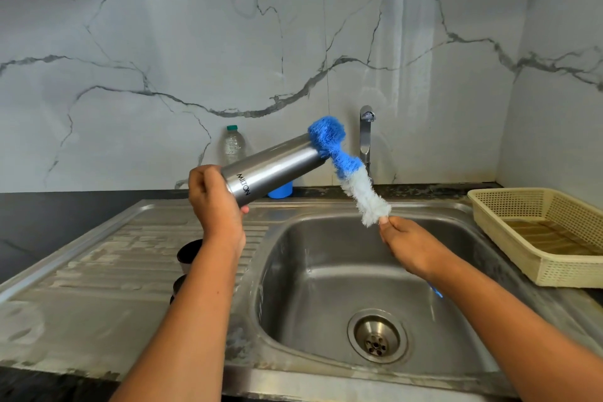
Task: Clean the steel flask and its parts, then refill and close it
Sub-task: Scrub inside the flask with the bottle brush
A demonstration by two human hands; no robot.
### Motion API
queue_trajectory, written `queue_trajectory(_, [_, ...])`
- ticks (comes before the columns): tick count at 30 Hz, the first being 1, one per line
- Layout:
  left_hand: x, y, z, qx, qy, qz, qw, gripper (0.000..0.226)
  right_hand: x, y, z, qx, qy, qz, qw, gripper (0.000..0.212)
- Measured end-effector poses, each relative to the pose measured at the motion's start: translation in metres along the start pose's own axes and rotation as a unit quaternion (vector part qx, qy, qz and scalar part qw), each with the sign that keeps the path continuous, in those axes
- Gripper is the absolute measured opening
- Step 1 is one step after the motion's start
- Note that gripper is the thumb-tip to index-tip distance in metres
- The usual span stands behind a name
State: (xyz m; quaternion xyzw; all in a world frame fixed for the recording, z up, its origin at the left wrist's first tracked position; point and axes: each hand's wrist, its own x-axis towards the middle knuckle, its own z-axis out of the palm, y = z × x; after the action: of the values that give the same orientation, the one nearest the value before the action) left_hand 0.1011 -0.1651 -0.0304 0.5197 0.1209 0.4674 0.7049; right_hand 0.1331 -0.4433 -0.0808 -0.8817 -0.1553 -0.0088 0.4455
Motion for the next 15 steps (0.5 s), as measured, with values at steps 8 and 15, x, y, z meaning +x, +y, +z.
queue_trajectory(8, [0.001,0.002,-0.003,-0.001,-0.018,0.006,1.0,0.012,0.003,0.004,-0.004,0.011,0.023,0.021,0.999,0.042])
queue_trajectory(15, [0.006,0.002,-0.007,0.012,-0.024,0.031,0.999,0.01,-0.001,0.01,-0.011,-0.002,0.015,0.036,0.999,0.039])
